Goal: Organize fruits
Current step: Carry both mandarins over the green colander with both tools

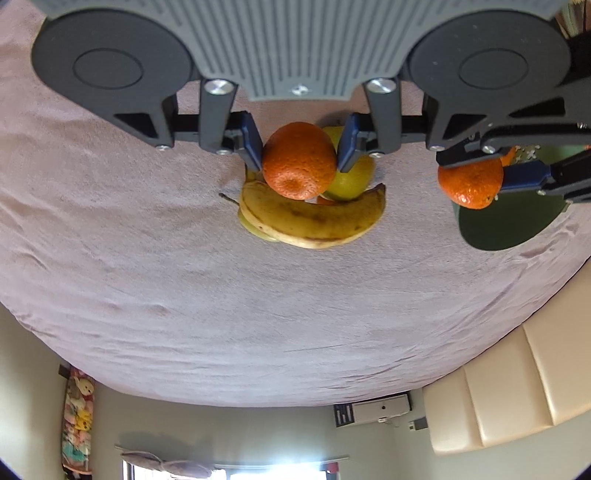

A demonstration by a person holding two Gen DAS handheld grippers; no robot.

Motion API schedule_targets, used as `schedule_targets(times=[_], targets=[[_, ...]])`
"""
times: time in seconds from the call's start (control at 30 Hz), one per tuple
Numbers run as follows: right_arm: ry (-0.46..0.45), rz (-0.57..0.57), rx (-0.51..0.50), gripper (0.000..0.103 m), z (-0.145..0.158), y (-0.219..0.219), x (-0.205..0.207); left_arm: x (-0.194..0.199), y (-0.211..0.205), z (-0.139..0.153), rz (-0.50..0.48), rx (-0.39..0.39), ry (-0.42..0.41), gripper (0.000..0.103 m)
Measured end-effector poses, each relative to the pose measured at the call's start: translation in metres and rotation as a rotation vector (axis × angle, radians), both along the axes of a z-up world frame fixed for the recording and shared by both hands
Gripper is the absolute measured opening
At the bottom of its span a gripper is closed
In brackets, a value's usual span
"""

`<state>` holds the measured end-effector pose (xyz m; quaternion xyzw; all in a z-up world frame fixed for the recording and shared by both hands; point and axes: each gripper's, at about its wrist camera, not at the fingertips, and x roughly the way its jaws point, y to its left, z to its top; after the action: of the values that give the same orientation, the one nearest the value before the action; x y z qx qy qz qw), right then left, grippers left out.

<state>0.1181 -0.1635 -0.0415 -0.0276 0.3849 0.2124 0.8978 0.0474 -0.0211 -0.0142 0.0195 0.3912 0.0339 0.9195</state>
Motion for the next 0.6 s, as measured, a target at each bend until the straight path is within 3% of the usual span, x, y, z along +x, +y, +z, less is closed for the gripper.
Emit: schedule_targets(times=[0.6], targets=[[-0.105,0.196,-0.048,0.041,0.035,0.052,-0.047,-0.028,0.048,0.032,0.064,-0.055,-0.019,0.050]])
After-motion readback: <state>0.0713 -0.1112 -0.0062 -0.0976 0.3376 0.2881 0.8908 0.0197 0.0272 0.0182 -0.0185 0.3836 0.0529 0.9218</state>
